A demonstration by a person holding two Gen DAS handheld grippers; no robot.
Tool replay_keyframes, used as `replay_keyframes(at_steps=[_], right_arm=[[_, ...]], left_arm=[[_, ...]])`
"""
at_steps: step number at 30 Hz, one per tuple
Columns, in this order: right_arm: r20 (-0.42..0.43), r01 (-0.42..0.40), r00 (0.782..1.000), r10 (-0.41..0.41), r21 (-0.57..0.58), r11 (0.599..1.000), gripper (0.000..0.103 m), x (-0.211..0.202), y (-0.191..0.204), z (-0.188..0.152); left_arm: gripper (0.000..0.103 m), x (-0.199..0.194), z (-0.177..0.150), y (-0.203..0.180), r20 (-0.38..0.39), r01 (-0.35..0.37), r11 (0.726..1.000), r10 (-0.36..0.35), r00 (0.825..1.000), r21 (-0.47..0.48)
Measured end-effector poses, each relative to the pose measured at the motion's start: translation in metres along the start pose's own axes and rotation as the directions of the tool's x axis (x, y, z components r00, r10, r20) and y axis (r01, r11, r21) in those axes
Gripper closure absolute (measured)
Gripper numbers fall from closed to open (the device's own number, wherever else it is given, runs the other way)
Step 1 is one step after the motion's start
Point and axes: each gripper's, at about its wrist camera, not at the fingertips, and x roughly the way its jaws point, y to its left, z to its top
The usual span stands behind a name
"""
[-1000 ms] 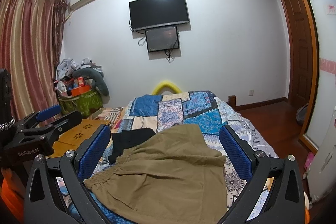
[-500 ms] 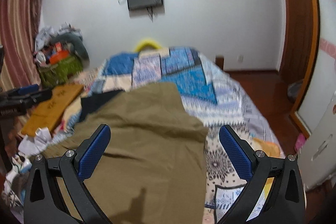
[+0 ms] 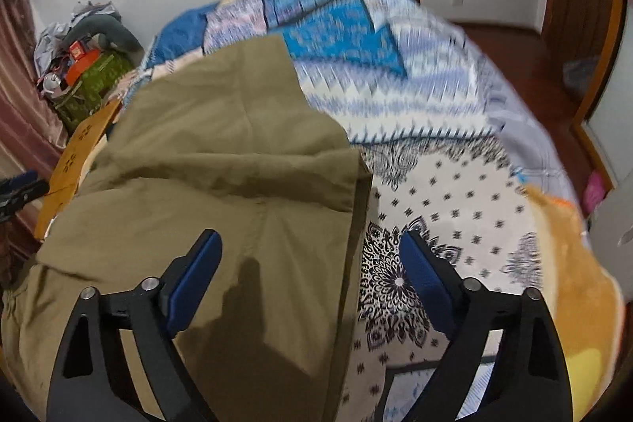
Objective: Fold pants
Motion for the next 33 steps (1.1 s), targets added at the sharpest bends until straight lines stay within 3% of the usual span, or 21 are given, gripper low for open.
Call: replay_keyframes(at_steps=[5,7,10,13,17,22,31,33], right_arm=[[-0.057,-0.043,0.997,0.043,0.003,0.999,0.03,0.023,-0.003,-0.001],[-0.057,-0.074,0.996,0.075,0.016,0.997,0.034,0.024,-0.005,0.0],[-0.068,-0.137,0.988,0.14,0.047,0.989,0.046,0.027,-0.01,-0.001],[-0.067,-0.141,0.987,0.143,0.031,0.989,0.064,0.025,-0.008,-0.003],[-0.057,-0.127,0.99,0.126,-0.019,0.992,0.091,0.026,-0.002,-0.003],[-0.041,-0.053,0.998,0.049,-0.085,0.995,0.095,0.03,0.005,0.003],[-0.03,0.021,0.999,-0.022,-0.023,1.0,0.096,0.018,-0.016,-0.004],[-0.024,0.093,0.995,-0.093,-0.006,0.996,0.101,0.012,-0.027,-0.01]], left_arm=[[0.004,0.02,-0.003,0.001,-0.084,0.036,0.999,-0.035,0.996,0.008],[0.013,0.031,-0.006,0.002,-0.147,0.071,0.997,-0.073,0.986,-0.015],[0.014,0.042,-0.011,0.004,-0.195,0.115,0.992,-0.124,0.973,-0.055],[0.015,0.043,-0.01,0.005,-0.191,0.136,0.989,-0.145,0.971,-0.063],[0.021,0.039,-0.011,0.004,-0.169,0.12,0.993,-0.121,0.978,-0.016],[0.021,0.033,-0.01,-0.002,-0.11,0.025,0.997,-0.016,0.994,0.078],[0.02,0.04,-0.009,0.005,-0.098,0.005,0.996,0.004,0.995,0.087],[0.02,0.041,-0.01,0.008,-0.099,-0.024,0.997,0.032,0.995,0.08]])
